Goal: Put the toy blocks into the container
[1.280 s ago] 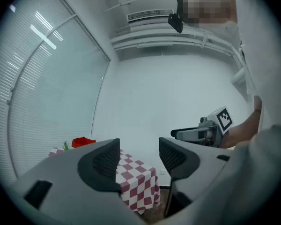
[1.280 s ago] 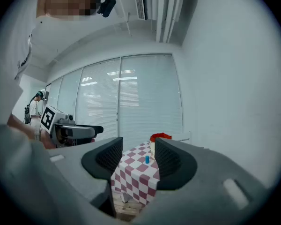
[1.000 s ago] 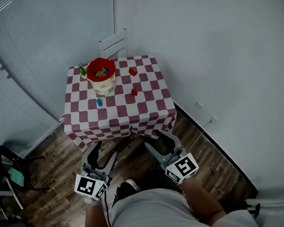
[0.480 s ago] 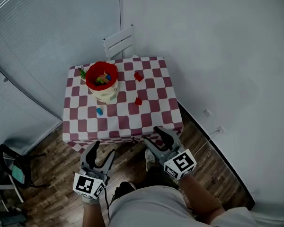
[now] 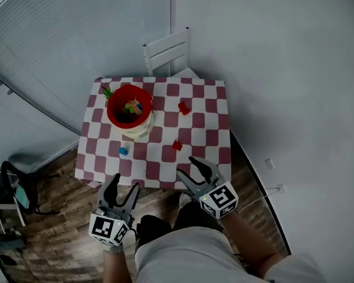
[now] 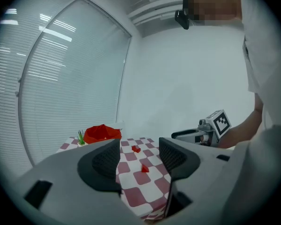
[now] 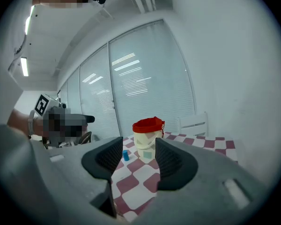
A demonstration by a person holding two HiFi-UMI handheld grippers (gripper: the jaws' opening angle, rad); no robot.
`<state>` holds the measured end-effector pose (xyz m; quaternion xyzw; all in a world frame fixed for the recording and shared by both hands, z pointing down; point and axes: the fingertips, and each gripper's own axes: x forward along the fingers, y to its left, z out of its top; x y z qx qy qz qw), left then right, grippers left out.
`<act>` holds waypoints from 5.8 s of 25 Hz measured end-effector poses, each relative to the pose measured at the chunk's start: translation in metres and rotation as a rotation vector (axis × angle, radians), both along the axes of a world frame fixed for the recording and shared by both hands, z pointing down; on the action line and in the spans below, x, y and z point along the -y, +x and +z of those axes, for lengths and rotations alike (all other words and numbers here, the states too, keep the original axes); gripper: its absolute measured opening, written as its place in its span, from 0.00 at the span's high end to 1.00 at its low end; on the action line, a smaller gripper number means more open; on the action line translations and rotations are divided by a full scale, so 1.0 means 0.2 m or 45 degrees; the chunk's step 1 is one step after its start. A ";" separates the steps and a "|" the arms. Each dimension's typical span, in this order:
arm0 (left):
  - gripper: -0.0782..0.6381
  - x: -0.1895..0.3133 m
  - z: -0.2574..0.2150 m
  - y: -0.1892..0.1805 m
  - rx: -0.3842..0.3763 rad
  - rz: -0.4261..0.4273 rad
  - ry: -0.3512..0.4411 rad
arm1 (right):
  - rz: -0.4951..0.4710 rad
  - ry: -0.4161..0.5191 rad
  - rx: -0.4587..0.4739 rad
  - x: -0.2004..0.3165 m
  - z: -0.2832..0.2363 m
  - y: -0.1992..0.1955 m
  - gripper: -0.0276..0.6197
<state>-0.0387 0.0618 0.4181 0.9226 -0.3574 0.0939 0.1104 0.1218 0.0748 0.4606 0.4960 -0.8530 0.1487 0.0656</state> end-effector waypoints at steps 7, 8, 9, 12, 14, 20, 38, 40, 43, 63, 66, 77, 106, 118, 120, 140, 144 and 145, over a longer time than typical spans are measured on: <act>0.55 0.12 0.07 0.03 0.054 -0.171 -0.049 | -0.160 -0.121 -0.108 0.24 0.30 0.08 0.63; 0.55 0.12 0.08 0.03 0.057 -0.190 -0.059 | -0.178 -0.145 -0.119 0.26 0.35 0.08 0.63; 0.55 0.13 0.09 0.03 0.055 -0.209 -0.067 | -0.195 -0.168 -0.131 0.28 0.40 0.08 0.63; 0.55 0.17 0.11 0.02 0.041 -0.259 -0.085 | -0.235 -0.233 -0.200 0.35 0.58 0.09 0.63; 0.55 0.18 0.13 0.00 0.042 -0.281 -0.097 | -0.245 -0.281 -0.240 0.39 0.68 0.10 0.63; 0.55 0.22 0.22 -0.08 0.104 -0.276 -0.133 | -0.277 -0.354 -0.375 0.49 0.92 0.09 0.63; 0.55 0.31 0.32 -0.26 0.057 -0.332 -0.209 | -0.242 -0.491 -0.505 0.60 1.21 0.11 0.70; 0.55 0.32 0.31 -0.26 0.050 -0.333 -0.213 | -0.225 -0.500 -0.495 0.61 1.20 0.11 0.71; 0.55 0.33 0.31 -0.27 0.032 -0.331 -0.213 | -0.213 -0.502 -0.476 0.63 1.17 0.11 0.72; 0.55 0.37 0.31 -0.32 -0.044 -0.252 -0.182 | -0.200 -0.283 -0.322 0.86 0.43 -0.18 0.72; 0.55 0.37 0.32 -0.33 -0.048 -0.232 -0.181 | -0.210 -0.248 -0.305 0.89 0.32 -0.24 0.72; 0.55 0.41 0.31 -0.41 -0.069 -0.189 -0.200 | -0.238 -0.204 -0.321 1.12 0.12 -0.47 0.72; 0.55 0.42 0.37 -0.52 -0.074 -0.169 -0.248 | -0.178 -0.270 -0.354 1.27 0.19 -0.53 0.71; 0.55 0.55 0.39 -0.44 -0.053 0.088 -0.232 | 0.142 -0.243 -0.318 1.16 0.11 -0.21 0.71; 0.55 0.56 0.40 -0.42 -0.048 0.129 -0.233 | 0.193 -0.257 -0.329 1.12 0.13 -0.15 0.71; 0.55 0.60 0.43 -0.19 0.070 -0.031 -0.328 | 0.258 -0.478 -0.399 1.06 0.69 0.42 0.71; 0.55 0.59 0.44 -0.16 0.080 -0.126 -0.343 | 0.248 -0.512 -0.420 1.10 0.83 0.51 0.71; 0.55 0.59 0.44 -0.16 0.080 -0.148 -0.347 | 0.244 -0.518 -0.428 1.11 0.86 0.53 0.71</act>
